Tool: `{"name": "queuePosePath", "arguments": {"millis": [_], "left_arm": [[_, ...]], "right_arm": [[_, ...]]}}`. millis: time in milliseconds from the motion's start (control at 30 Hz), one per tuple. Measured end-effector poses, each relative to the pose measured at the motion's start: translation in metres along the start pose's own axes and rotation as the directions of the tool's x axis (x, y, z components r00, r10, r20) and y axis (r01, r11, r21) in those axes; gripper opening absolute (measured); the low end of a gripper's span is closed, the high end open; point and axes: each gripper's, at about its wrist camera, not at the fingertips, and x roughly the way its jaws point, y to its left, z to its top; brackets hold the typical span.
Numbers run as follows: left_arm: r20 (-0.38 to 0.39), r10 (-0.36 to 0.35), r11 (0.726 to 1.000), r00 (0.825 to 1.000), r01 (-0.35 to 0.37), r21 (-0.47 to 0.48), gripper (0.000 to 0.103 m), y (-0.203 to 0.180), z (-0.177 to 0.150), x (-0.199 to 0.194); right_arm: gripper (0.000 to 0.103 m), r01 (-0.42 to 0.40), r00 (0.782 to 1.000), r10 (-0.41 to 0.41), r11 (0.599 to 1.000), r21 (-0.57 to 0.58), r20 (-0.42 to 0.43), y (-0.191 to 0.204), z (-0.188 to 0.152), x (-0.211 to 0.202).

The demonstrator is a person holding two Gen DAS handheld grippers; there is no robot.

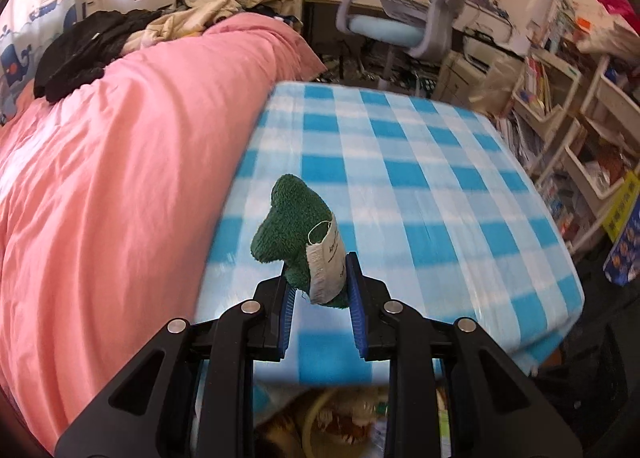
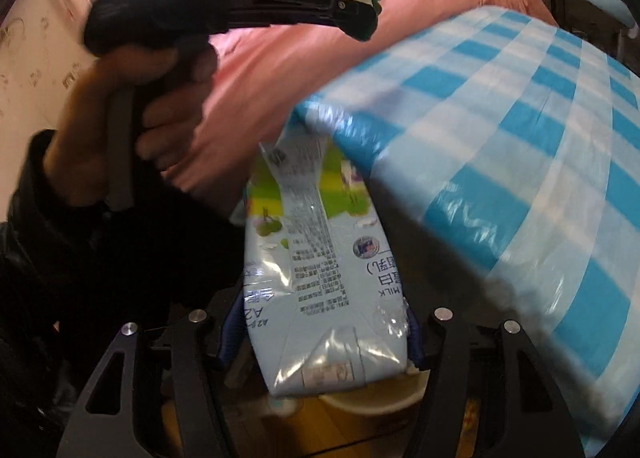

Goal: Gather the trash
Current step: 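Carry the plush toy and milk carton down to the yellow bin and open both grippers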

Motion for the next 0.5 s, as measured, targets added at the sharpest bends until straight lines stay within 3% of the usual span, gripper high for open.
{"name": "queuePosePath", "arguments": {"millis": [167, 300, 400, 500], "left_arm": [[-0.064, -0.030, 0.998, 0.998, 0.033, 0.047, 0.023, -0.021, -0.038, -0.005], [-0.113, -0.042, 0.994, 0.993, 0.053, 0.096, 0.023, -0.040, -0.066, -0.008], [-0.171, -0.058, 0.989, 0.984, 0.080, 0.125, 0.023, -0.051, -0.088, -0.007], [-0.237, -0.063, 0.983, 0.969, 0.102, 0.155, 0.026, -0.061, -0.103, -0.002]], "right_arm": [[0.080, 0.079, 0.995, -0.081, 0.996, 0.041, 0.057, -0.002, -0.011, -0.019], [0.083, 0.163, 0.976, -0.176, 0.981, 0.107, 0.126, -0.013, -0.019, -0.041], [0.086, 0.252, 0.944, -0.279, 0.954, 0.163, 0.174, -0.022, -0.019, -0.054], [0.092, 0.351, 0.890, -0.403, 0.905, 0.240, 0.215, -0.032, -0.020, -0.069]]}}
